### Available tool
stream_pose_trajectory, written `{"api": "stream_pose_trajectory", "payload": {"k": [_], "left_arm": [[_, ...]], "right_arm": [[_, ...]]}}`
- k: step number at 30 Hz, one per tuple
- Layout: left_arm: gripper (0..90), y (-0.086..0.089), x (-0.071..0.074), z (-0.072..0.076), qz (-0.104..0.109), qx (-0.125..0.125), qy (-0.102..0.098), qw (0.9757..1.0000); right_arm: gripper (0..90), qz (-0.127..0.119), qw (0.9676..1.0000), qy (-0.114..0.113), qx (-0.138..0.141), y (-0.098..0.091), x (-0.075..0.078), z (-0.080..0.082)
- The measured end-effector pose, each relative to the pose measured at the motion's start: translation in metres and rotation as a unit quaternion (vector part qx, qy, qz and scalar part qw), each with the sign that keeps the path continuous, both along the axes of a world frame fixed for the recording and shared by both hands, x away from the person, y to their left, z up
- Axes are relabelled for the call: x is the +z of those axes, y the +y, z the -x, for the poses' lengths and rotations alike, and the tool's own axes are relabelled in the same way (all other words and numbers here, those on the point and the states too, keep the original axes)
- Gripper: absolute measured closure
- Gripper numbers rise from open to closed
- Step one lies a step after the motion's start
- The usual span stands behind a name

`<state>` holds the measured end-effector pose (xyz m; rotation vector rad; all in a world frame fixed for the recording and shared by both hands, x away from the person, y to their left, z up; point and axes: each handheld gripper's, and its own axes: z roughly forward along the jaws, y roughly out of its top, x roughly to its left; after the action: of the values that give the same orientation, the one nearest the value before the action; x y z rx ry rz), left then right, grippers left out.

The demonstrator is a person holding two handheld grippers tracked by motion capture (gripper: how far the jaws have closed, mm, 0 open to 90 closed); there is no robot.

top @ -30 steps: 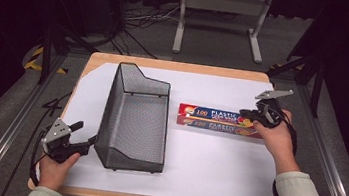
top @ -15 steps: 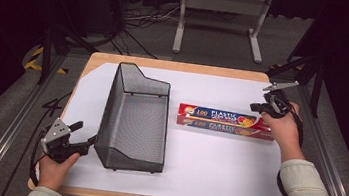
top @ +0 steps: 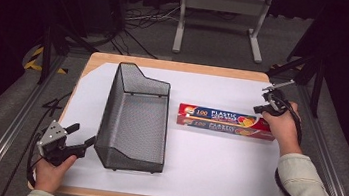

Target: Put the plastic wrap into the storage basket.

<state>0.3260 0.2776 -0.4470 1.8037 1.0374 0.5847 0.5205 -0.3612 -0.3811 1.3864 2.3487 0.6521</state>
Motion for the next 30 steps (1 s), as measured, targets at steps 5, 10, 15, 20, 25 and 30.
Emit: {"api": "stream_pose_trajectory", "payload": {"k": [5, 10, 15, 20, 25, 30], "left_arm": [[23.9, 0.001, -0.001, 0.000, 0.002, 0.001, 0.000, 1.0000], [23.9, 0.001, -0.001, 0.000, 0.000, 0.001, 0.001, 1.0000], [23.9, 0.000, 0.000, 0.000, 0.001, 0.001, 0.001, 1.0000], [23.9, 0.000, 0.001, -0.003, 0.005, 0.001, -0.003, 1.0000], [24.0, -0.002, 0.002, -0.006, 0.007, 0.000, -0.005, 1.0000], [24.0, -0.004, 0.003, -0.009, 0.009, 0.000, -0.006, 0.9999]], "right_arm": [[90.0, 0.020, 0.9992, 0.031, -0.019, -0.010, -0.012, -0.003], [90.0, 0.009, 0.9988, 0.037, -0.029, -0.016, -0.015, -0.001], [90.0, 0.004, 0.9982, 0.051, -0.032, -0.016, -0.014, -0.001], [90.0, 0.018, 0.9965, 0.078, -0.026, -0.012, -0.010, 0.002], [90.0, 0.011, 0.9947, 0.100, -0.024, -0.014, -0.009, 0.009], [90.0, 0.006, 0.9940, 0.108, -0.017, -0.014, -0.010, 0.020]]}}
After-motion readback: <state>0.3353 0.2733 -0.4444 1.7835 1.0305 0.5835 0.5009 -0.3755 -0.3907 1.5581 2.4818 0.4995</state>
